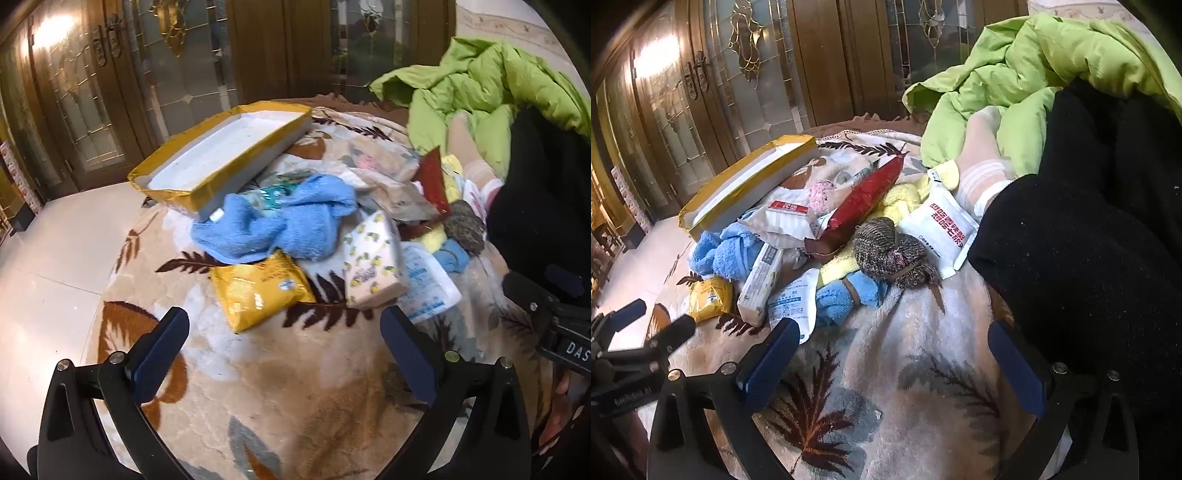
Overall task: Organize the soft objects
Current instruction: 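Move both tools toward the pile of items on the rug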
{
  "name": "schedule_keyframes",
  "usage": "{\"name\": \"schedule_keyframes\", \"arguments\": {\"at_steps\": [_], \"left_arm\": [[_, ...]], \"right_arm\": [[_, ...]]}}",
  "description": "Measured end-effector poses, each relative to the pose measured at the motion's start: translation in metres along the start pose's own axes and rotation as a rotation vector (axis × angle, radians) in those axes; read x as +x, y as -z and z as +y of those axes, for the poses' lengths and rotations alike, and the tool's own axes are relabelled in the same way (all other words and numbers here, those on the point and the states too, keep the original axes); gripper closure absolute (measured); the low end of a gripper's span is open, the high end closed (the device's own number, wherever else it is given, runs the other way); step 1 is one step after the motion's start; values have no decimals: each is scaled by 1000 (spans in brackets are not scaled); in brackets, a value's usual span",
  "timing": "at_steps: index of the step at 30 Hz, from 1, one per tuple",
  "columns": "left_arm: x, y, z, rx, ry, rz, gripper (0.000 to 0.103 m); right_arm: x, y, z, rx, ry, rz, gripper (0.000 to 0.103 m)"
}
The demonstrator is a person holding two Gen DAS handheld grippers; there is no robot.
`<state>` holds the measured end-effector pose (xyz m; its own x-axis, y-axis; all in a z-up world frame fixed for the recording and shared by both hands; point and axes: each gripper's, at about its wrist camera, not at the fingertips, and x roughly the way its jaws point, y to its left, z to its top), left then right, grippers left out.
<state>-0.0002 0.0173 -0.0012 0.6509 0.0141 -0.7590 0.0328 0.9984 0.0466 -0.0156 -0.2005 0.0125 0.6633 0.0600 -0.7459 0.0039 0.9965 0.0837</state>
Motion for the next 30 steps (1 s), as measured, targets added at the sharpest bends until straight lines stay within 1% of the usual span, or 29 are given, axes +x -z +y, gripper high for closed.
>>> {"name": "schedule_keyframes", "arguments": {"at_steps": [3, 4, 8, 11, 14, 18, 22, 27, 30], "left_arm": [[0, -2, 9, -23, -5, 6, 0], [1, -2, 10, -29, -9, 9, 0], [4, -2, 17, -32, -34, 9, 0], [4, -2, 28, -59, -32, 13, 0], [4, -4, 39, -86, -37, 11, 0], [2, -7, 51, -105, -45, -1, 0], [6, -10, 60, -126, -21, 13, 0], [14, -9, 61, -138, -15, 32, 0], [19, -9, 58, -137, -2, 43, 0]], "right_arm": [[0, 1, -5, -2, -11, 10, 0], [-1, 0, 1, -10, -5, 12, 0], [2, 1, 1, -9, -13, 14, 0], [4, 2, 4, -13, -45, 27, 0], [6, 1, 12, -35, -95, 43, 0], [1, -1, 19, -48, -133, 18, 0], [5, -7, 23, -53, -163, 44, 0], [5, -8, 33, -91, -170, 41, 0], [8, -8, 36, -99, -176, 56, 0]]}}
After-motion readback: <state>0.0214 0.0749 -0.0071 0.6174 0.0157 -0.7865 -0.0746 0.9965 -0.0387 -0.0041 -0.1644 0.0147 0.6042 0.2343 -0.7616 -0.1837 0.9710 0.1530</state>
